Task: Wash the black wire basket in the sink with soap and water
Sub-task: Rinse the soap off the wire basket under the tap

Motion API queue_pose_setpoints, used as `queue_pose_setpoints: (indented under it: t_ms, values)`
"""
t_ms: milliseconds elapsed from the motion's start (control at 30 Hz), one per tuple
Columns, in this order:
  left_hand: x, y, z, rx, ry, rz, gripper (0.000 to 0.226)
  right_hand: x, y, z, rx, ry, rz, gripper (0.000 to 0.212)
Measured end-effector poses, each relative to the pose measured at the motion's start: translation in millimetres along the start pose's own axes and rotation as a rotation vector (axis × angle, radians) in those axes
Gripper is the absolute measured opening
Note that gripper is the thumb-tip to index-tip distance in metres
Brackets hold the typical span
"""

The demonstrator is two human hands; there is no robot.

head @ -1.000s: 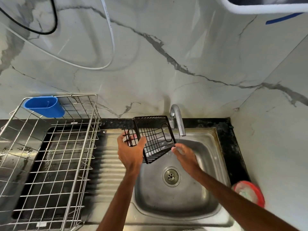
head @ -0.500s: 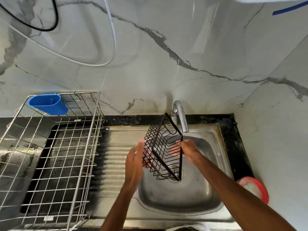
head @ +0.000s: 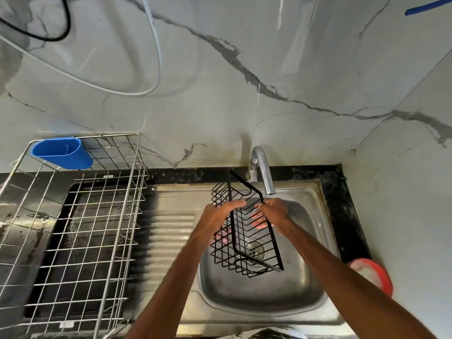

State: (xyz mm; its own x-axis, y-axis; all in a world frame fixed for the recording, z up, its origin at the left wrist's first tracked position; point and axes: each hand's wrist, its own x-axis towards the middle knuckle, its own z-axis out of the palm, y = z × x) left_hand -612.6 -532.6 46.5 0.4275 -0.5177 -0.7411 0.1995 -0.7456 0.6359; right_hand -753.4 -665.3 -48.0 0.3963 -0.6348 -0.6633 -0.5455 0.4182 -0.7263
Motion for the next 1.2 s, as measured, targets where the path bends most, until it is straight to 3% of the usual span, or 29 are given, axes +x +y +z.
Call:
queue_pose_setpoints:
  t_ms: [67, 100, 167, 233, 300, 367, 467, 533, 667, 733, 833, 967, 1100, 1200]
  values:
    - [2, -3, 0, -0.027, 0.004, -0.026, 0.102, 2, 2, -5, -0.101, 0.042, -0.056, 0.03]
    - [4, -5, 0, -0.037, 0.001, -0.023, 0.099, 4, 2, -9, -0.272, 0.125, -0.14, 0.033]
    - [7, -9, 1, -0.028, 0.005, 0.018, 0.096, 4, 1, -17, -0.702, 0.338, -0.315, 0.034]
    - [8, -11, 3, -0.01, 0.041, 0.05, 0.101, -5, -3, -22, -0.888, 0.371, -0.466, 0.027]
    - [3, -6, 4, -0.016, 0.072, 0.069, 0.111, -7, -3, -26, -0.967, 0.174, -0.662, 0.03]
    - [0, -4, 6, 0.003, 0.096, 0.112, 0.105, -7, -2, -29, -1.091, -0.09, -0.729, 0.042]
    - [1, -4, 10, 0.029, 0.16, 0.142, 0.1, 3, -6, -35, -1.413, -0.199, -0.744, 0.06]
    - [-3, -1, 12, 0.082, 0.249, 0.178, 0.108, 4, -12, -34, -1.458, -0.16, -0.782, 0.067]
    - [-7, 2, 14, 0.172, 0.345, 0.2, 0.101, 1, 6, -27, -1.479, -0.202, -0.806, 0.07]
    - [-9, 3, 14, 0.174, 0.349, 0.189, 0.105, -5, 25, -25, -1.564, -0.254, -0.893, 0.071]
    - [-9, 0, 15, 0.197, 0.315, 0.182, 0.103, -11, 30, -32, -1.597, -0.321, -0.88, 0.075]
    - [-10, -3, 20, 0.189, 0.283, 0.209, 0.107, 2, -2, -47, -1.602, -0.229, -0.773, 0.083]
    - [-9, -8, 25, 0.187, 0.363, 0.258, 0.077, -1, -29, -39, -1.56, -0.135, -0.723, 0.082]
    - [-7, -13, 29, 0.168, 0.439, 0.289, 0.074, -2, -12, -24, -1.545, -0.112, -0.774, 0.08]
